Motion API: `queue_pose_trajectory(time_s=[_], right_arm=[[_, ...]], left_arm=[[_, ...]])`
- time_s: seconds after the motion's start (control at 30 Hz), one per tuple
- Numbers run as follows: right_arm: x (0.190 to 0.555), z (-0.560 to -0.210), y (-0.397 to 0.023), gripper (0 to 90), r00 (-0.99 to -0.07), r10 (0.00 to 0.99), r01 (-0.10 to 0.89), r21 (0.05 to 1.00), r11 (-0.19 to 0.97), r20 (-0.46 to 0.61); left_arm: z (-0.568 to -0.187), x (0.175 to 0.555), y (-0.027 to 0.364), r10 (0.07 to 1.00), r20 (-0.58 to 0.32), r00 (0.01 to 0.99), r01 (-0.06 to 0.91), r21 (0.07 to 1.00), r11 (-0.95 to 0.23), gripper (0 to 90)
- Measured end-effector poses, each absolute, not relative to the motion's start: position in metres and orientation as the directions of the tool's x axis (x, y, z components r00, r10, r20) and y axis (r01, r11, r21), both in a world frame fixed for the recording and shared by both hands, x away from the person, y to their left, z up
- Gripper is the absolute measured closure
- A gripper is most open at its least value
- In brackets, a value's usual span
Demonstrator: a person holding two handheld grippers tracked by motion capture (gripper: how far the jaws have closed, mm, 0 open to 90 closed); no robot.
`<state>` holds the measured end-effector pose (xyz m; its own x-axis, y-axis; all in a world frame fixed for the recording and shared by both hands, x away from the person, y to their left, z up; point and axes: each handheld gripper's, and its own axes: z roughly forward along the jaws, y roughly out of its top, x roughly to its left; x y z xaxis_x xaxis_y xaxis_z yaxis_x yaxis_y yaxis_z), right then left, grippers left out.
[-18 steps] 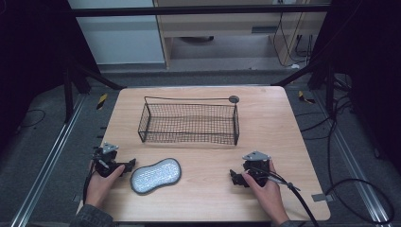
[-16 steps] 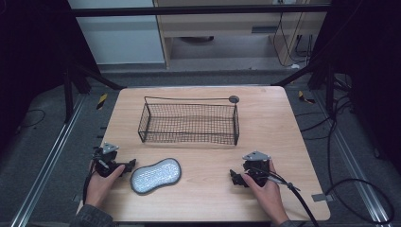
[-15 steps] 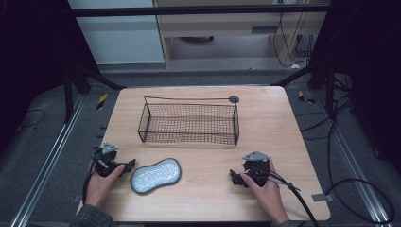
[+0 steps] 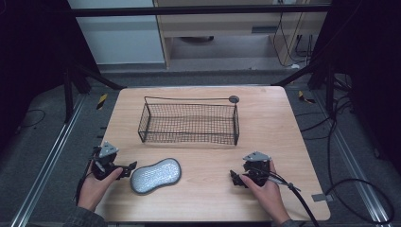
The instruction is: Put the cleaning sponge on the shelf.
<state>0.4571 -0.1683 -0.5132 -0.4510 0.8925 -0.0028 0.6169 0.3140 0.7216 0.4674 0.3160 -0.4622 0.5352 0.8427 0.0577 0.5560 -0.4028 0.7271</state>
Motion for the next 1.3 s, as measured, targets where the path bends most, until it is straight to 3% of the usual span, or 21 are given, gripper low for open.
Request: queue_pose_trajectory(time_s=[0.4,0.93,1.3], right_arm=[[0.456,-0.513,-0.17,0.4,-0.465,0.885,0.615,0.718,0.327,-0.004],[0.455,-0.512,-0.17,0.4,-0.463,0.886,0.621,0.717,0.316,0.011],[0.456,-0.513,-0.171,0.4,-0.47,0.883,0.61,0.721,0.328,-0.004]], left_arm=[[-0.445,0.467,0.285,0.752,0.083,0.654,0.577,0.588,-0.567,3.4],[-0.425,0.483,0.233,0.549,0.135,0.825,0.462,0.4,-0.792,4.2],[-0.43,0.484,0.216,0.473,0.104,0.875,0.419,0.329,-0.846,4.1]])
